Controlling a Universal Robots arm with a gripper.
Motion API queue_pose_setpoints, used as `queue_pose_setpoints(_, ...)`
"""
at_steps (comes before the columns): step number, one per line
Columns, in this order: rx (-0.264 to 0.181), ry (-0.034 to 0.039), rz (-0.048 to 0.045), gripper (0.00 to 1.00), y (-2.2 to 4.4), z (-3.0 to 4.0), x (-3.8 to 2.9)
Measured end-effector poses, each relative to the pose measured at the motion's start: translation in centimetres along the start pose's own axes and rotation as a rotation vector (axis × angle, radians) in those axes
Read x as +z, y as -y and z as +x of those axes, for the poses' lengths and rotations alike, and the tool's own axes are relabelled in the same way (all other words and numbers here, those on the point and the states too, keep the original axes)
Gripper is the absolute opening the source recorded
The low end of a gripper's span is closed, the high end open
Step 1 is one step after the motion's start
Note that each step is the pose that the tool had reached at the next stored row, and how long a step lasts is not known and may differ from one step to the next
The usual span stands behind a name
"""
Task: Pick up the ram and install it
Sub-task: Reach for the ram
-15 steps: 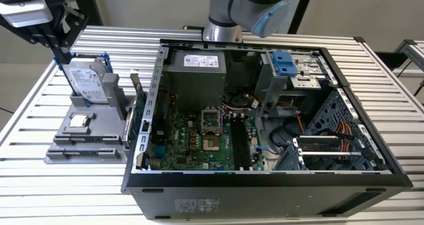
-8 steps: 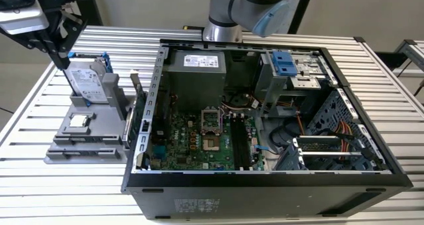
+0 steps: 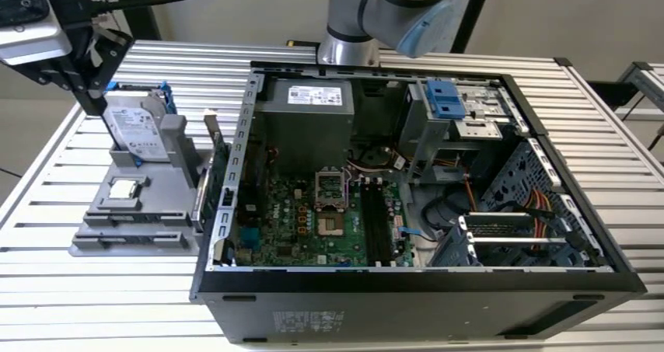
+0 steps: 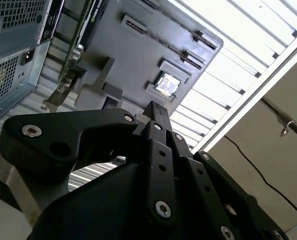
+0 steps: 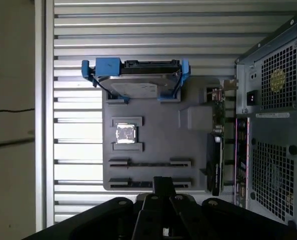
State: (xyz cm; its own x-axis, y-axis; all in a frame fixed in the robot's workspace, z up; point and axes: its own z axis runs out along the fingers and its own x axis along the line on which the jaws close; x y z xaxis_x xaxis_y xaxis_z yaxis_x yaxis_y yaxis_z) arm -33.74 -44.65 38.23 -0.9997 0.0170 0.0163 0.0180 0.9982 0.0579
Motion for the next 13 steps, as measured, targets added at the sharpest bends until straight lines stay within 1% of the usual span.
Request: queue_pose_setpoints(13,0.000,0.0000,-0.0015,0.00,2.06,-0.04,0.07)
